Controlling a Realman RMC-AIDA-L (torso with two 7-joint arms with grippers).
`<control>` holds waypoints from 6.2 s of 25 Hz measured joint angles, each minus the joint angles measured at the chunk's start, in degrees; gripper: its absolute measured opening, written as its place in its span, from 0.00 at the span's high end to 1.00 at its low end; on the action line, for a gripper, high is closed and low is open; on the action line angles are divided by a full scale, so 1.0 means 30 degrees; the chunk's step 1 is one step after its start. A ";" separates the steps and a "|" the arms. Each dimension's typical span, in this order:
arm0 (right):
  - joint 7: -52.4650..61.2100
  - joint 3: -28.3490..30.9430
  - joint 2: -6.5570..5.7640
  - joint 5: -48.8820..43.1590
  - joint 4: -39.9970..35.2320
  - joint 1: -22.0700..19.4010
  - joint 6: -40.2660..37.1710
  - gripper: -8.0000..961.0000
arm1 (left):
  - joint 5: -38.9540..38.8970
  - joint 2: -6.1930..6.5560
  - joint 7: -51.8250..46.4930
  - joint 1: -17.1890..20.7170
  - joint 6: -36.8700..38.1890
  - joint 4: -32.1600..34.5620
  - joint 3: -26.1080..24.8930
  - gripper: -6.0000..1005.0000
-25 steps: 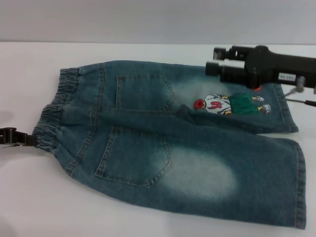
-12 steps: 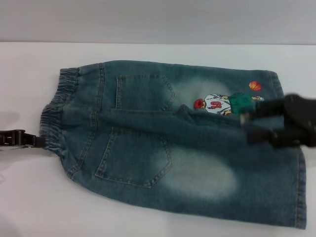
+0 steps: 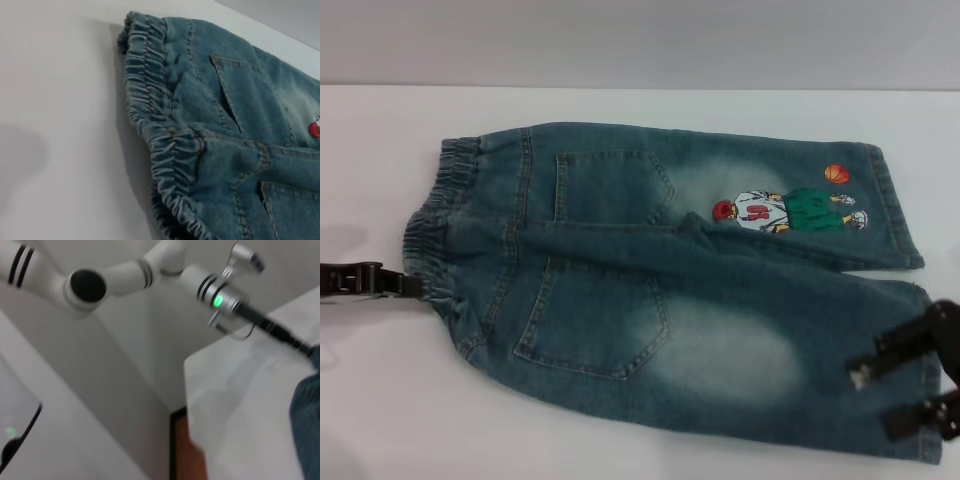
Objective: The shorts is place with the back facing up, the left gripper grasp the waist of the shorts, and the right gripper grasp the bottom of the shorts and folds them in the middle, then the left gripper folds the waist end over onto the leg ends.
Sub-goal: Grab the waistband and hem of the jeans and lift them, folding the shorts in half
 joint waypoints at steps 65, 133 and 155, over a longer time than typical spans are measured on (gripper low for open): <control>0.3639 0.3893 -0.1296 -1.3267 -0.1524 0.0941 0.0707 0.38 | 0.0009 -0.0289 -0.0080 -0.0994 -0.1207 -0.0507 0.0253 0.92; 0.5071 0.3759 0.1623 -1.5867 -0.3809 0.1078 0.3625 0.38 | 0.0001 -0.0466 0.0000 -0.1136 -0.1463 -0.0586 0.0251 0.90; 0.5104 0.3759 0.2212 -1.6354 -0.4375 0.1362 0.3695 0.38 | 0.0020 -0.0475 0.0001 -0.1113 -0.1449 -0.0588 0.0252 0.89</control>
